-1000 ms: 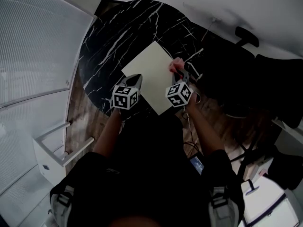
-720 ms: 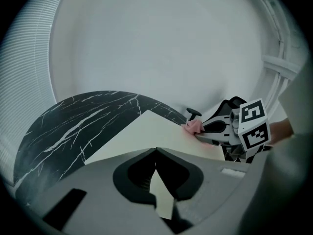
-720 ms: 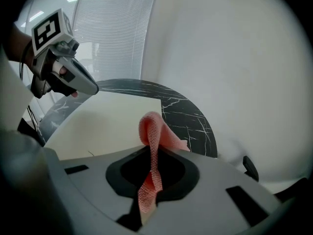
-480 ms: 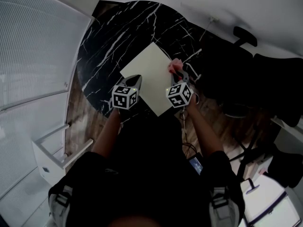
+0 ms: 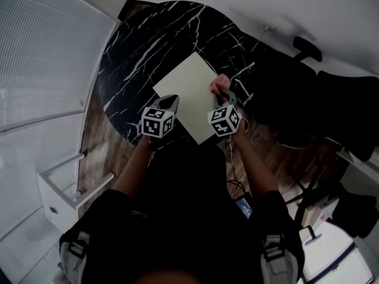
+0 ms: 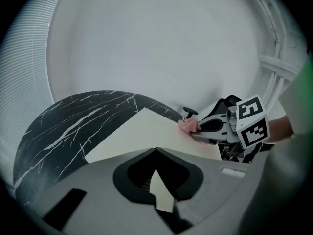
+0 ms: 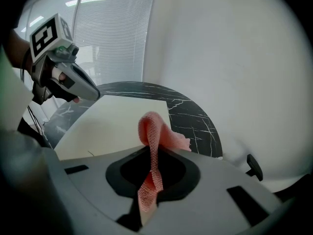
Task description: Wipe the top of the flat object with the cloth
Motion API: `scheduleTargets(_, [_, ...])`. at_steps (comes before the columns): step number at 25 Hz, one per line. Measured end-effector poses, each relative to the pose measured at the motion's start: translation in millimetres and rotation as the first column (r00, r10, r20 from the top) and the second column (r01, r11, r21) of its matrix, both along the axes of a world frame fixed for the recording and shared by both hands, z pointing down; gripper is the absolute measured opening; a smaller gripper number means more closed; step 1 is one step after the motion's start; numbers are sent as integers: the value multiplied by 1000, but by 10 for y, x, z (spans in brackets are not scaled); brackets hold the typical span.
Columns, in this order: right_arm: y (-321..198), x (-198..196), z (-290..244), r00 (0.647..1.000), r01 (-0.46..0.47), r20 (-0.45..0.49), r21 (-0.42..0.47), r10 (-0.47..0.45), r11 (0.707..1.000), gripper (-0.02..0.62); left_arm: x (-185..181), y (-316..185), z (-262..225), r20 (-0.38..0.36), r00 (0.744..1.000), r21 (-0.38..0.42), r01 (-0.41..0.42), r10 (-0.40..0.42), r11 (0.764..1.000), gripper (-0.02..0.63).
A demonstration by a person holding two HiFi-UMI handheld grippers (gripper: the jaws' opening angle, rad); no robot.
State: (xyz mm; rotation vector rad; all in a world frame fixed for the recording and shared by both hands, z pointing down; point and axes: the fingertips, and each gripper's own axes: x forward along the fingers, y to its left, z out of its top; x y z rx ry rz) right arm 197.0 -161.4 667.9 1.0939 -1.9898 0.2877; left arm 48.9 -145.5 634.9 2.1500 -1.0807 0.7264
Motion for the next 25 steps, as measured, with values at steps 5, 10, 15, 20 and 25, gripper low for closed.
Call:
scheduleTargets(5, [118, -158, 27, 999, 41, 1, -16, -41, 999, 17, -66, 64, 9, 2, 1000, -3, 7, -7, 1000, 0])
scheduleTargets(10, [234, -305, 52, 998, 67, 17, -30, -67, 997, 17, -118, 119, 16, 2, 1000, -3, 13, -13, 1000, 0])
scheduleTargets(15, [329, -413, 66, 996, 84, 27, -37, -83, 996, 17, -166, 171, 21, 1, 1000, -2, 17, -17, 1000, 0])
scheduleTargets(20, [425, -507, 80, 995, 101, 31, -46, -99, 994, 17, -228, 211, -6, 1, 1000, 6, 23, -23, 1000, 0])
scheduleTargets(25, [476, -593, 93, 994, 100, 52, -58, -97, 993, 17, -315, 247, -8, 3, 999, 7, 34, -34, 999, 0])
